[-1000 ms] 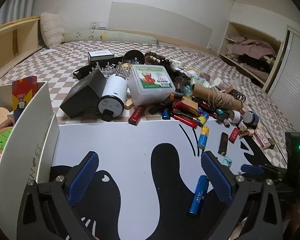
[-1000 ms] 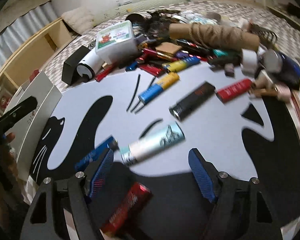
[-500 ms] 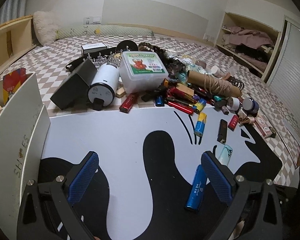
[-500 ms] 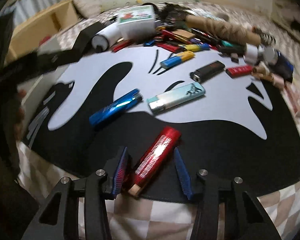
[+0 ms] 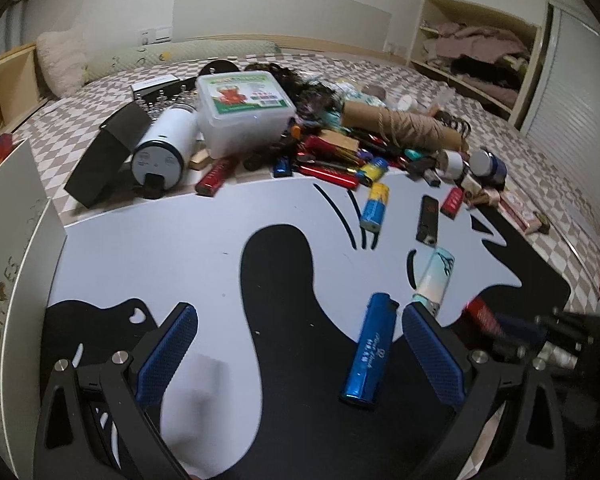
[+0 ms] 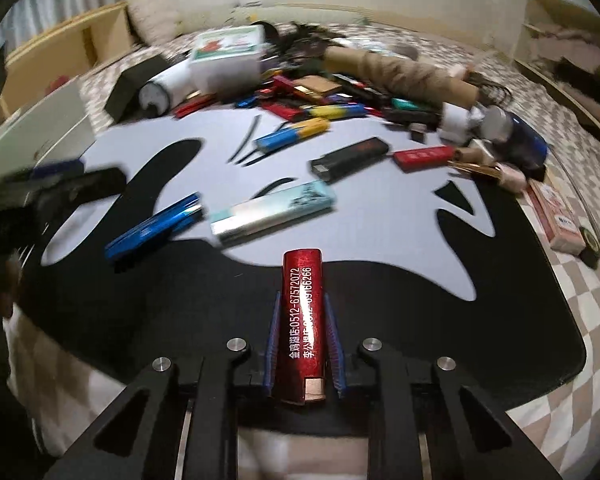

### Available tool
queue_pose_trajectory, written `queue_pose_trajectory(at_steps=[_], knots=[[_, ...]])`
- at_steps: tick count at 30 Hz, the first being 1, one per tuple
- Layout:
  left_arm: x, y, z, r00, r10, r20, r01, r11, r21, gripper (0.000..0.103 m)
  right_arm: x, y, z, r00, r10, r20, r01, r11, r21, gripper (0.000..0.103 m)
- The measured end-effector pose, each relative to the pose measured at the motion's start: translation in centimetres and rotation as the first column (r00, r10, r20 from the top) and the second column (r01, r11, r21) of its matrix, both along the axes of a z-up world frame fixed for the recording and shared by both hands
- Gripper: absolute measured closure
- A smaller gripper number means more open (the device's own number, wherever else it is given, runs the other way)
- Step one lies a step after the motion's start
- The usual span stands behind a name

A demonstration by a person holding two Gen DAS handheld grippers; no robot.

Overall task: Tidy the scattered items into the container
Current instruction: 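Grasp the red printed lighter with the right tool while the left tool grasps the blue lighter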

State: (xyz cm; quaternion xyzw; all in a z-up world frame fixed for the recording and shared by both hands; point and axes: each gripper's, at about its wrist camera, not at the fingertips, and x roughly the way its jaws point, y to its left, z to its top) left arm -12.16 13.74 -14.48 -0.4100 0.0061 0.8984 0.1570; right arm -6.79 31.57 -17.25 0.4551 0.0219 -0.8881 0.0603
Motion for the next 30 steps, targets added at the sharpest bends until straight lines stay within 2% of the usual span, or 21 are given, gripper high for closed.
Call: queue_pose_trajectory(at_steps=[6, 12, 15, 20, 22, 24, 29, 30], knots=[[0.3, 1.8, -1.0, 0.999, -0.048, 0.021, 0.049, 0.998, -0.027, 0.001, -0.3, 1.4, 0.0, 1.0, -0.03, 0.005, 0.03, 0.999, 0.021, 0.08], [0.3, 3.9, -2.2, 0.994, -0.1, 0.038, 0.102, 0.993, -0.055, 0.002, -0.5, 2.1, 0.0, 0.998, -0.064, 0.015, 0.064, 0.998, -0.009, 0.08], [0.1, 4.8, -3.0, 0.991, -0.12, 0.054, 0.124, 0.989, -0.083, 0.015, -0.3, 2.2, -0.1, 0.997, -0.071, 0.012, 0.071, 0.997, -0.017, 0.08], [0.3, 5.4, -3.2, 0.99, -0.139, 0.038, 0.142, 0.984, -0.107, 0.016, -0.3, 2.3, -0.1, 0.997, -0.075, 0.012, 0.075, 0.997, -0.033, 0.08], [0.3, 5.5, -3.2, 0.989, -0.145, 0.037, 0.148, 0.983, -0.11, 0.034, -0.3, 2.3, -0.1, 0.997, -0.074, 0.011, 0.075, 0.997, -0.034, 0.08], [0.3, 5.5, -3.0, 0.988, -0.151, 0.037, 0.155, 0.982, -0.11, 0.043, -0.3, 2.4, -0.1, 0.997, -0.073, 0.009, 0.074, 0.997, -0.033, 0.08], [0.3, 5.3, -3.0, 0.989, -0.141, 0.035, 0.144, 0.983, -0.114, 0.054, -0.2, 2.4, -0.2, 0.998, -0.07, 0.006, 0.07, 0.997, -0.029, 0.08], [0.2, 5.2, -3.0, 0.99, -0.137, 0.036, 0.14, 0.983, -0.118, 0.06, -0.3, 2.4, -0.2, 0.998, -0.069, 0.006, 0.069, 0.997, -0.029, 0.08]])
